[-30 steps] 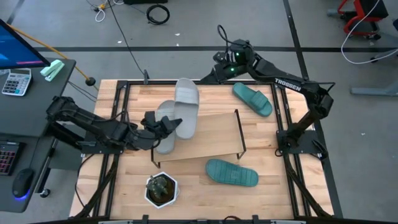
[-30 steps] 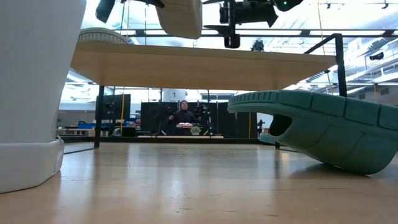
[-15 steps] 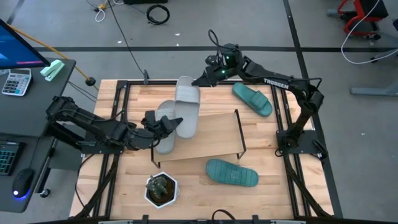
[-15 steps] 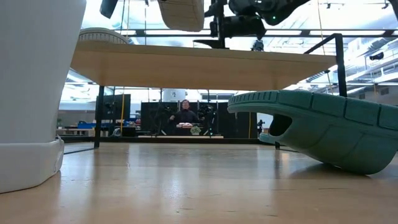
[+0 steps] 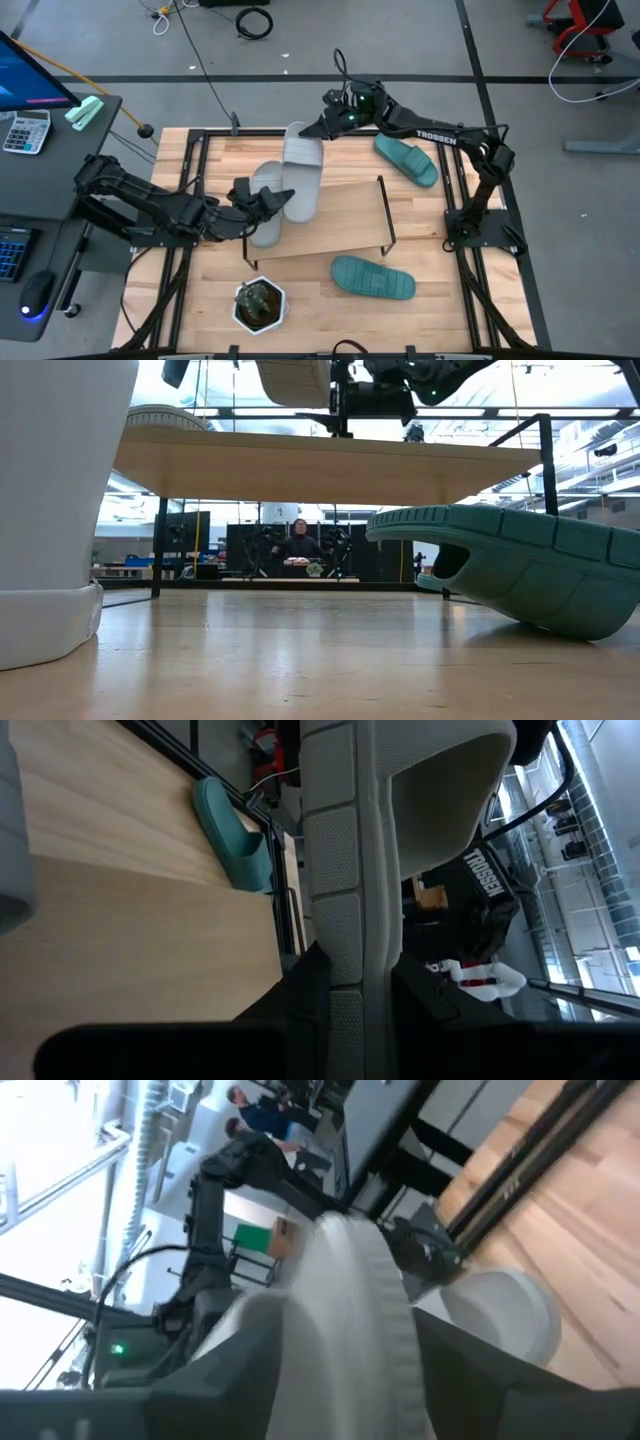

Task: Pick and place slides into the shelf
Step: Put the gray slide on the shelf

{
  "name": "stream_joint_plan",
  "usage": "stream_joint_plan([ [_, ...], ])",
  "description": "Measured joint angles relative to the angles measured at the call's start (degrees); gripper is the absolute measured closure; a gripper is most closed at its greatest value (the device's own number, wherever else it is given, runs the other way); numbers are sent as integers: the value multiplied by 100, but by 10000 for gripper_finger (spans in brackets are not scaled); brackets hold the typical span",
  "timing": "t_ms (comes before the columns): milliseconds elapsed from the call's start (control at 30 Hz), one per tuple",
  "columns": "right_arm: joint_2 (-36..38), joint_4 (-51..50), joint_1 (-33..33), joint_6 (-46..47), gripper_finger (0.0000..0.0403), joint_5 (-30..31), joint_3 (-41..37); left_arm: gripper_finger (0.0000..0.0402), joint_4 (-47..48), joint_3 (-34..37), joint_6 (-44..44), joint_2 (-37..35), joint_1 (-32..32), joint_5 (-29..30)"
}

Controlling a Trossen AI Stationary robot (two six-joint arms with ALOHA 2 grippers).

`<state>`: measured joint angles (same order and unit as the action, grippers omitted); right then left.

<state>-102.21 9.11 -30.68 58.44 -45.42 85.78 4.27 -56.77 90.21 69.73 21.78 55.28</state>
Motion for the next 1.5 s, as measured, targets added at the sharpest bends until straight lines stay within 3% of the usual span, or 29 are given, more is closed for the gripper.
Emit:
stream_joint_plan([
  [200,0,142,3,-16,253,56,0,332,-3,0,-6,0,0,-41],
  [433,0,130,44,-307,370,208,0,332,-24,0,-90,0,0,-24],
  [1200,4,117,-107,-350,369,196,0,150,66,7,-850,-187,9,-41],
  [1367,11,-47,-263,-494,369,160,0,142,160,5,-1315,-625,158,387],
  [1500,11,-282,-388,-618,369,160,0,149,164,4,-1939,-1036,431,1056],
])
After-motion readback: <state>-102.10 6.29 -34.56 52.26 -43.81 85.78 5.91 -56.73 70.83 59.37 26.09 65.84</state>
